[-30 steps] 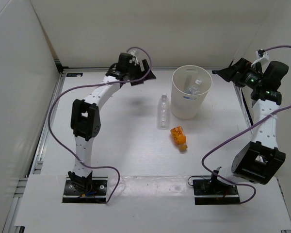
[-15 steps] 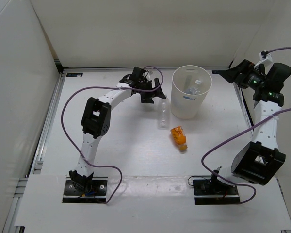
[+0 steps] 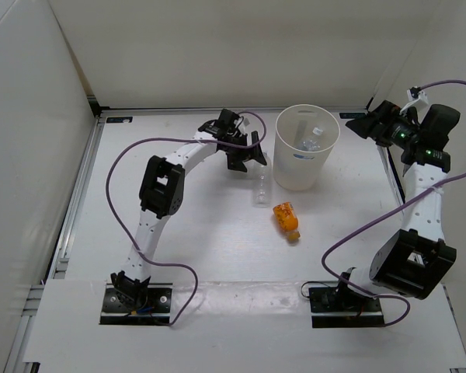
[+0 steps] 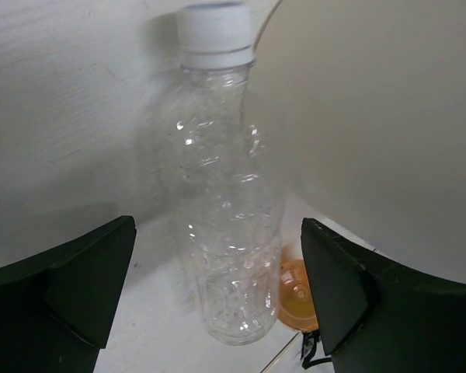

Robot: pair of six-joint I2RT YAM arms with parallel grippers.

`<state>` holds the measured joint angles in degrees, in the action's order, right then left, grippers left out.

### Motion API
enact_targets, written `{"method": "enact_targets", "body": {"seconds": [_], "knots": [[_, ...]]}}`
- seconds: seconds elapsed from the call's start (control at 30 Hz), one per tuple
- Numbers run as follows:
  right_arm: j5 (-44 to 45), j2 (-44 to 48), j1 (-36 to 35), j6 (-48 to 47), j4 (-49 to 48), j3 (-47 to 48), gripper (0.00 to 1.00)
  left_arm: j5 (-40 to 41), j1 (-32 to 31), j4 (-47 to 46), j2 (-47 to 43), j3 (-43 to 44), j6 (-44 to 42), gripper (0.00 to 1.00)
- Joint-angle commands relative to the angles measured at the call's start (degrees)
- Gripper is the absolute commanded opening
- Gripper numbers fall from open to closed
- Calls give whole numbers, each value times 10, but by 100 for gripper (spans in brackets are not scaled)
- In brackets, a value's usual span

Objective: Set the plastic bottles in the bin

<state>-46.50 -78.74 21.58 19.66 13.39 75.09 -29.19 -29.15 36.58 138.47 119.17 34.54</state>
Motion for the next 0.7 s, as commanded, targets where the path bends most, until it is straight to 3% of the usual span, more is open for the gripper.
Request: {"method": "enact_targets", "body": {"seconds": [0.0, 0.43, 0.57, 0.67], "knots": [[-3, 7, -7, -11, -5, 5, 90, -9, -6, 49, 7, 27, -8, 97], [2, 14, 0, -26, 13, 1, 90, -39, -24, 95, 78, 127, -3, 96], [4, 12, 2, -29, 15, 0, 90, -50, -24, 83, 85, 129, 10, 94], [4, 12, 5, -31, 15, 1, 90, -67, -25, 70, 90, 130, 20, 86]]}}
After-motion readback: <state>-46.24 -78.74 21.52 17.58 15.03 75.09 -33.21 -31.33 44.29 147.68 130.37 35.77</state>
